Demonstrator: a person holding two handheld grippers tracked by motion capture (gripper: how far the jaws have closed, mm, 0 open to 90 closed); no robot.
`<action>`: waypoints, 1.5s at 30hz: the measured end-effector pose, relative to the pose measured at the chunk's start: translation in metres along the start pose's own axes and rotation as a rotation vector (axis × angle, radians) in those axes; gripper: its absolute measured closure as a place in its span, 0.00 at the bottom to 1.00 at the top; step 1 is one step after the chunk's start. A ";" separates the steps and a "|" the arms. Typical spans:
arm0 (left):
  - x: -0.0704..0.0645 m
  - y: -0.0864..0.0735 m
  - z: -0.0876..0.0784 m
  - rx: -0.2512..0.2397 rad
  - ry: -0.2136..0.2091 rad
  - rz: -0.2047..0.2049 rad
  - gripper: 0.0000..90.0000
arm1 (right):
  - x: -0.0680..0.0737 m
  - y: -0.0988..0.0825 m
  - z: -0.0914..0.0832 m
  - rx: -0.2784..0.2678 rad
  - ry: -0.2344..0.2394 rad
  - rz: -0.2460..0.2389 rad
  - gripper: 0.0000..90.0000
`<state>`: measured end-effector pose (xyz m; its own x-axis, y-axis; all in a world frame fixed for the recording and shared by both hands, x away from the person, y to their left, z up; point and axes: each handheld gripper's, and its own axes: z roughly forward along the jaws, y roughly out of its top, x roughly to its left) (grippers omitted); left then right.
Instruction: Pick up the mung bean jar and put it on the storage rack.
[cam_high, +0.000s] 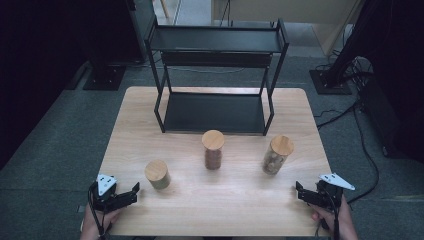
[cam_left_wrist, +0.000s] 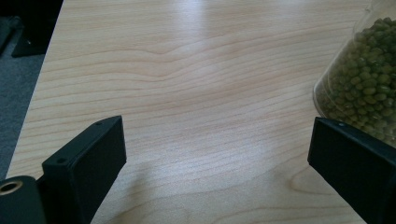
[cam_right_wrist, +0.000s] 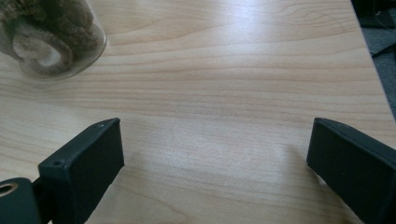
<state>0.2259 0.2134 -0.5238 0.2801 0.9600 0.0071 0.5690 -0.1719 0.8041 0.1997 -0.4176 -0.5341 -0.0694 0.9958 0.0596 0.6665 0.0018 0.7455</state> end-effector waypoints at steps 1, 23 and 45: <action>0.000 0.000 0.000 0.000 0.000 0.000 0.05 | 0.000 0.000 0.000 0.001 0.006 -0.001 0.04; -0.019 0.006 -0.013 -0.052 -0.121 0.017 0.05 | 0.005 0.000 0.002 0.029 0.010 -0.062 0.03; -0.057 0.013 0.001 -0.026 -0.167 0.055 0.05 | 0.006 0.000 0.002 0.029 0.022 -0.081 0.03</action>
<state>0.2182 0.1563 -0.5138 0.4362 0.8987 -0.0452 0.5297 -0.2158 0.8203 0.2012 -0.4119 -0.5351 -0.1396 0.9901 0.0149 0.6794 0.0848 0.7288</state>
